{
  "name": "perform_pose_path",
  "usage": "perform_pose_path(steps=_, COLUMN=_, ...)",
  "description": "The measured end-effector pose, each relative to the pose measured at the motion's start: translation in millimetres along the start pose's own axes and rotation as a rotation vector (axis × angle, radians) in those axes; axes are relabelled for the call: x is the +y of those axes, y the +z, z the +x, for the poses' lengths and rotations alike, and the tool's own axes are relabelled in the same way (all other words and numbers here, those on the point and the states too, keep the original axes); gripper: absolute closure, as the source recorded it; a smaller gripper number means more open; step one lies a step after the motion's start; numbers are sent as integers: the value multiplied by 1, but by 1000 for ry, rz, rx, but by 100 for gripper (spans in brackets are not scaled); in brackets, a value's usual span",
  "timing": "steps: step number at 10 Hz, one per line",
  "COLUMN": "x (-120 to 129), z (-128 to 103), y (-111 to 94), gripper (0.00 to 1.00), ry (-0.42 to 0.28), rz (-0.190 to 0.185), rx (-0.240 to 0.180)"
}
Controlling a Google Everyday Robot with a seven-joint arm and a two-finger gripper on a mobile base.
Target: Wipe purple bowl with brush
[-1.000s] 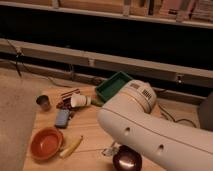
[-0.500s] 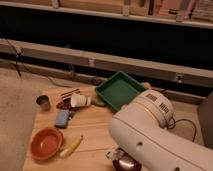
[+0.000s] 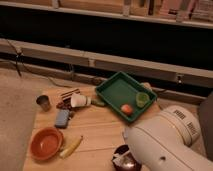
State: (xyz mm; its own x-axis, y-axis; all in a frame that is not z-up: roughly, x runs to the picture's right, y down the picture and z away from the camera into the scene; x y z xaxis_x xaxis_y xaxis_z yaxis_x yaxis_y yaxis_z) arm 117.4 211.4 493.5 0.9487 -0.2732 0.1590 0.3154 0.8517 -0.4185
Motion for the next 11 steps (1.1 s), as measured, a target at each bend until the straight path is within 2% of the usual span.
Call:
perform_pose_path(steps=2, x=10, z=12, y=2, gripper=100, ry=41, rz=-1, rx=-9)
perform_pose_path(steps=5, x=20, z=52, y=16, gripper=100, ry=88, rz=-15, rx=-42)
perform_pose_path(steps=8, x=25, z=95, y=42, gripper=100, ry=128, rz=-33, rx=-96)
perform_pose_path(steps=11, x=21, z=107, y=73, gripper=100, ry=143, rz=-56, rx=-153)
